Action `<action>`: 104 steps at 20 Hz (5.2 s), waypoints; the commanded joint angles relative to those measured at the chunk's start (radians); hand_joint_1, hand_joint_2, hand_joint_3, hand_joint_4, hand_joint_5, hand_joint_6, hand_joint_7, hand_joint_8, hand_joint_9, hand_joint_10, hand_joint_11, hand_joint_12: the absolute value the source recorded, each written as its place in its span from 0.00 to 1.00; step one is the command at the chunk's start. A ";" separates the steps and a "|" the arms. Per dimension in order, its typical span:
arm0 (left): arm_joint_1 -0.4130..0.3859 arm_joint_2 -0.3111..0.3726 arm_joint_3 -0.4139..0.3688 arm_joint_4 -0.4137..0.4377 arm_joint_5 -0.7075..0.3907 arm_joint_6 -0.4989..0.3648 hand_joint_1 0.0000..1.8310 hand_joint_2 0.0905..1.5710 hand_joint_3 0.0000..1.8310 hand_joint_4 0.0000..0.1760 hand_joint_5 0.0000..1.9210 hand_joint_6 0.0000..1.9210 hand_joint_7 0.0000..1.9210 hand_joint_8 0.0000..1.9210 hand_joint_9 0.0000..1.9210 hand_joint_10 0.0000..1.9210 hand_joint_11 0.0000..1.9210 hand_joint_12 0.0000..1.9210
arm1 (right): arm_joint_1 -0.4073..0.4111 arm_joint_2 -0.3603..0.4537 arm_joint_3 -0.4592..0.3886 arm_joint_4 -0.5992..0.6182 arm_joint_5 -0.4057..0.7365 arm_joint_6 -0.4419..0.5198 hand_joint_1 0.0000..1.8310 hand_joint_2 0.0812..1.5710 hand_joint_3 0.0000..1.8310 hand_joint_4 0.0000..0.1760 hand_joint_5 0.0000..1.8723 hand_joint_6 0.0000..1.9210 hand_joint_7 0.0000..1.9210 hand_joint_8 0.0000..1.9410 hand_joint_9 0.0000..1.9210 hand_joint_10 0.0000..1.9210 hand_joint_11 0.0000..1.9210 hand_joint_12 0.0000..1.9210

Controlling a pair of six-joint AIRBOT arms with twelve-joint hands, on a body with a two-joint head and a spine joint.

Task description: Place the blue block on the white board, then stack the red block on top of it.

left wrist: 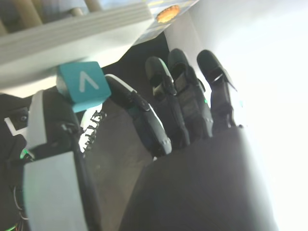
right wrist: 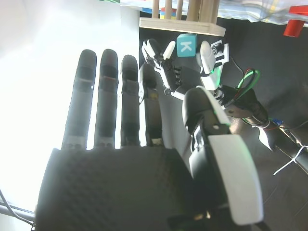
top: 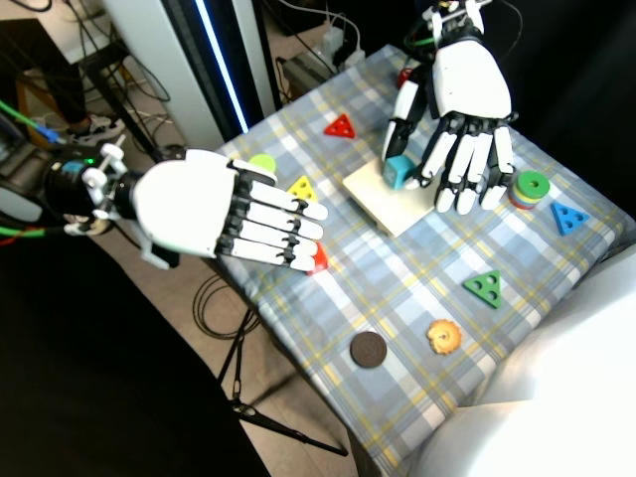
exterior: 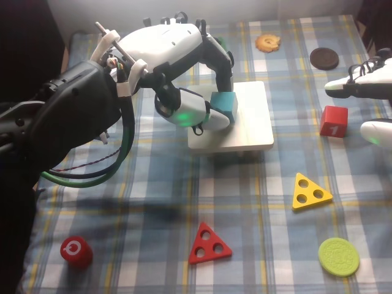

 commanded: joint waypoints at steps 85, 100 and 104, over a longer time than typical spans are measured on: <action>0.385 0.398 -0.302 0.208 -0.787 -0.830 0.37 0.52 0.00 0.76 0.17 0.00 0.18 0.00 0.19 0.00 0.00 0.50 | 0.575 -0.348 0.311 -0.471 -0.227 0.254 0.62 0.68 0.00 0.00 0.55 0.46 0.43 0.00 0.36 0.00 0.05 0.55; 0.383 0.397 -0.302 0.209 -0.786 -0.830 0.37 0.52 0.00 0.78 0.17 0.00 0.18 0.00 0.18 0.00 0.00 0.48 | 0.575 -0.358 0.322 -0.488 -0.259 0.256 0.60 0.69 0.00 0.00 0.52 0.51 0.40 0.00 0.35 0.00 0.08 0.50; 0.383 0.397 -0.301 0.209 -0.786 -0.830 0.36 0.52 0.00 0.78 0.17 0.00 0.18 0.00 0.18 0.00 0.00 0.45 | 0.575 -0.360 0.323 -0.494 -0.259 0.256 0.58 0.70 0.00 0.26 0.51 0.53 0.40 0.00 0.35 0.00 0.08 0.51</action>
